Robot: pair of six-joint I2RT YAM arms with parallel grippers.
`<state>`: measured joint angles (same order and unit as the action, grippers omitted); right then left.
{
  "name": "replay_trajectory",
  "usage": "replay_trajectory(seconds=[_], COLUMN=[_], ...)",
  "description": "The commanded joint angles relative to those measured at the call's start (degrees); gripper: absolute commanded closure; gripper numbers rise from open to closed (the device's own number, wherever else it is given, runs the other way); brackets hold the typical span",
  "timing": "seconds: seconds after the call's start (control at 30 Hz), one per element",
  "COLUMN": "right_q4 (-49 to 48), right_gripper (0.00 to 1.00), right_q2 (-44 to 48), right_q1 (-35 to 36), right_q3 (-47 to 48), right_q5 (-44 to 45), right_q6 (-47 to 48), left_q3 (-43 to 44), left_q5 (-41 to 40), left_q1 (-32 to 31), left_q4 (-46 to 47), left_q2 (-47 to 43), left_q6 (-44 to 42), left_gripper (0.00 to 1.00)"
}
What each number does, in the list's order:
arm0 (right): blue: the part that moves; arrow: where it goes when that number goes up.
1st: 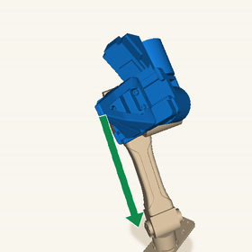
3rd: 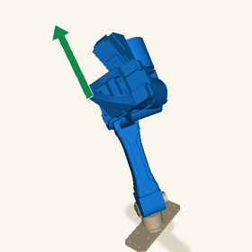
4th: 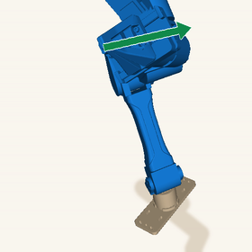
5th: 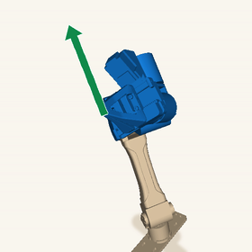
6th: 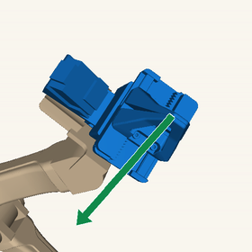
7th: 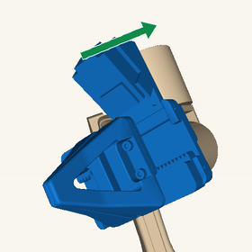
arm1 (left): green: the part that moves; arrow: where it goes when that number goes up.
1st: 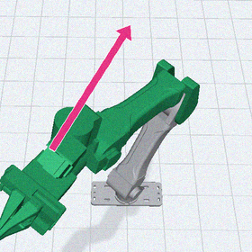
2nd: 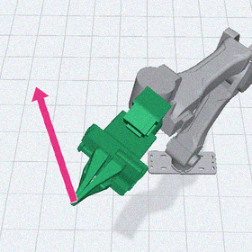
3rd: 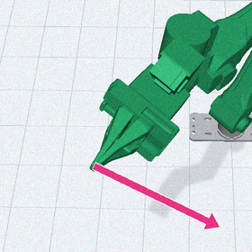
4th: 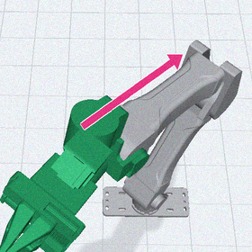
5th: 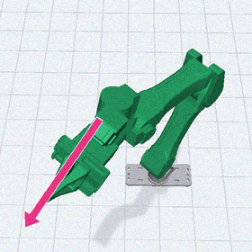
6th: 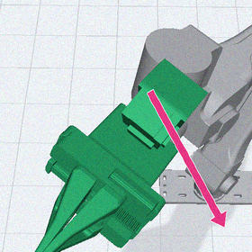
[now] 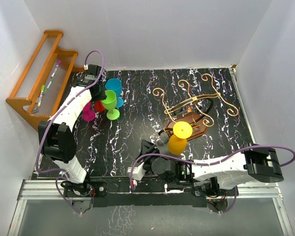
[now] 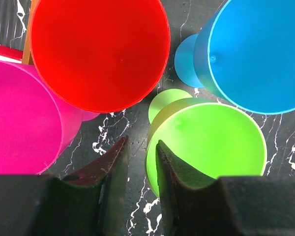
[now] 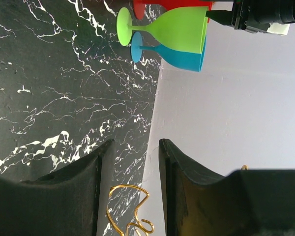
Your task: Take the wine glass off the wine glass rack
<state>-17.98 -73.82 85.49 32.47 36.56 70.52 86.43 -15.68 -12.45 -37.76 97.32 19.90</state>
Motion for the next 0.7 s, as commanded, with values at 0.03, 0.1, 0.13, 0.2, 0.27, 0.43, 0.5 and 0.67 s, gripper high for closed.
replay_trajectory(seconds=[0.03,0.1,0.13,0.2,0.27,0.43,0.5,0.67], right_q4=[-2.3,-2.3,-2.3,-1.9,0.2,5.9,8.7,28.7], right_gripper=[0.58,0.58,0.58,0.58,0.58,0.58,0.56,0.54], right_q2=[1.5,1.6,1.8,2.2,2.4,1.6,0.4,-10.1], right_q1=[0.3,0.3,0.3,0.3,0.3,0.4,0.2,-7.1], right_q3=[3.3,3.7,4.0,4.9,6.8,15.0,20.5,50.1], right_q5=[1.5,1.7,1.7,1.4,0.9,0.8,1.7,7.4], right_q6=[-1.7,-2.1,-2.4,-3.2,-4.9,-11.2,-16.0,-34.6], left_q3=[2.4,3.1,3.5,4.2,4.8,1.9,-1.2,-8.6], left_q5=[-0.3,-0.2,-0.2,-0.3,0.1,4.8,6.7,9.2], left_q1=[0.3,0.2,0.2,0.3,0.2,0.3,0.3,0.3], left_q4=[-1.4,-2.1,-2.4,-3.2,-3.9,-2.0,0.3,4.0], left_q2=[-1.6,-3.0,-3.8,-5.8,-8.2,-17.7,-24.0,-34.6], left_q6=[0.2,0.4,0.4,0.5,0.9,2.2,3.1,6.2], left_gripper=[0.72,0.72,0.72,0.72,0.72,0.71,0.71,0.71])
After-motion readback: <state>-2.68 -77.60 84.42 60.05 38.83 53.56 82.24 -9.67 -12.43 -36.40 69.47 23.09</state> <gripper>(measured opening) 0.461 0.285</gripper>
